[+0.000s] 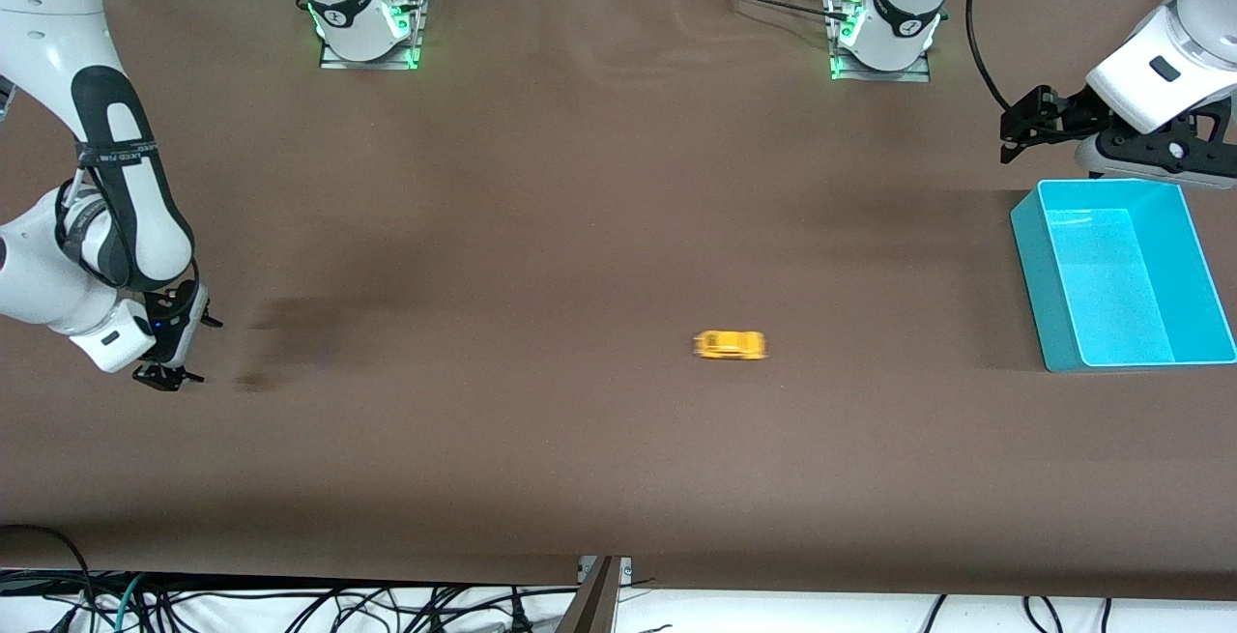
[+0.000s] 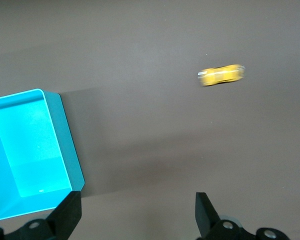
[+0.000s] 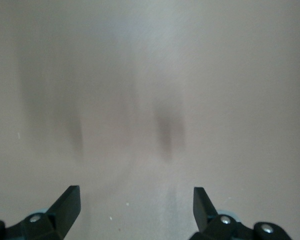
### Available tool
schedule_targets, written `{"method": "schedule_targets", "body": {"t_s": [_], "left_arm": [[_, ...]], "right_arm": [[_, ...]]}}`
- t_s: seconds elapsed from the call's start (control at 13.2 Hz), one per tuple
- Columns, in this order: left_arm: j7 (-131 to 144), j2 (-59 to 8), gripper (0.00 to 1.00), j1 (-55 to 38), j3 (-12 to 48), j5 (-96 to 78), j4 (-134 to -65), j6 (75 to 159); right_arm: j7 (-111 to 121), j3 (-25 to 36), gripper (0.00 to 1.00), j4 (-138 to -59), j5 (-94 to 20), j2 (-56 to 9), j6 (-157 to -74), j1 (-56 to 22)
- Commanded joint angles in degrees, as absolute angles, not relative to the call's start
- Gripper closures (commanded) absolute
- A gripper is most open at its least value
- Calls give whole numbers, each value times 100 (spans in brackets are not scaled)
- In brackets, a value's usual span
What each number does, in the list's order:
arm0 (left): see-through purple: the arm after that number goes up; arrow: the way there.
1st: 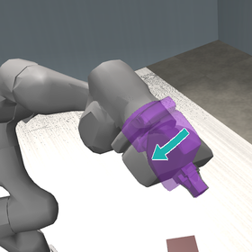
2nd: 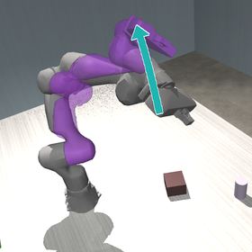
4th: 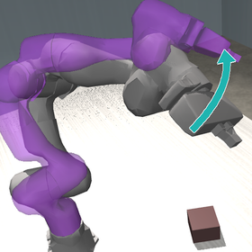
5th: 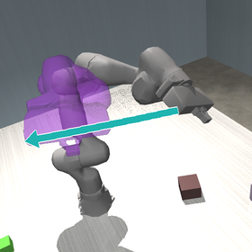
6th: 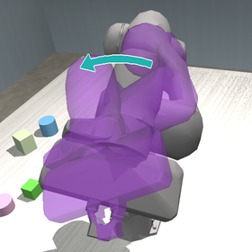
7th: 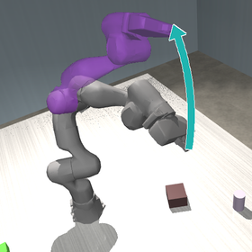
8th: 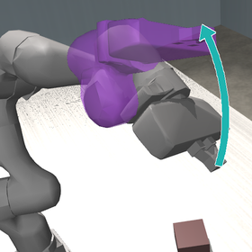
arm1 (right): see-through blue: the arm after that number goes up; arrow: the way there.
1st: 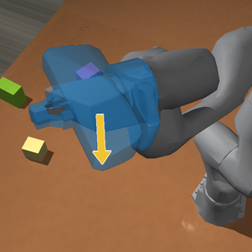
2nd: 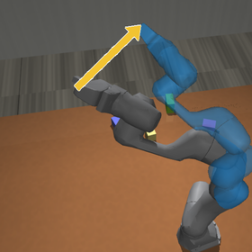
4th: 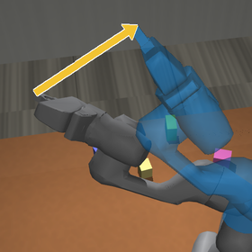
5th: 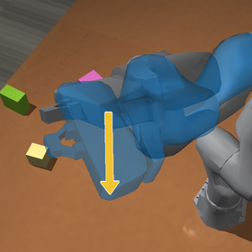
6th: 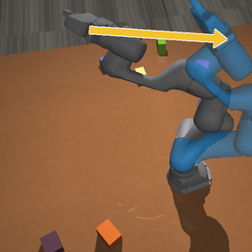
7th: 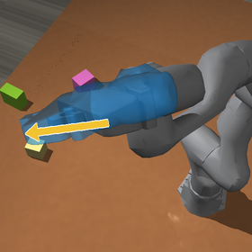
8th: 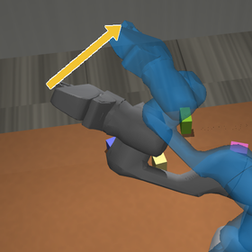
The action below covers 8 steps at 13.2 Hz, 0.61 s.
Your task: Wind and store yellow beetle car
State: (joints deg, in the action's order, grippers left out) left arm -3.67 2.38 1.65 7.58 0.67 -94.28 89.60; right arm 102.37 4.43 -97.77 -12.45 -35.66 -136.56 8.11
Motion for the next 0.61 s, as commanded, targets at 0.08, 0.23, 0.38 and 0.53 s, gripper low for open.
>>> {"method": "schedule_targets", "body": {"t_s": [0.08,0.23,0.38,0.53], "left_arm": [[-431,158,0,237,782,0,-9360,8877],[-431,158,0,281,782,0,-9360,8877],[-422,141,0,307,782,0,-9360,8877],[-422,105,0,351,773,-17,-9360,8877]], "right_arm": [[8557,439,0,-9686,-1310,-3340,-13106,581],[7494,439,0,-9668,-1248,-3191,-12738,414],[6456,457,0,-9668,-1204,-3042,-12455,212],[5402,457,0,-9633,-1021,-2936,-12227,-8]]}}
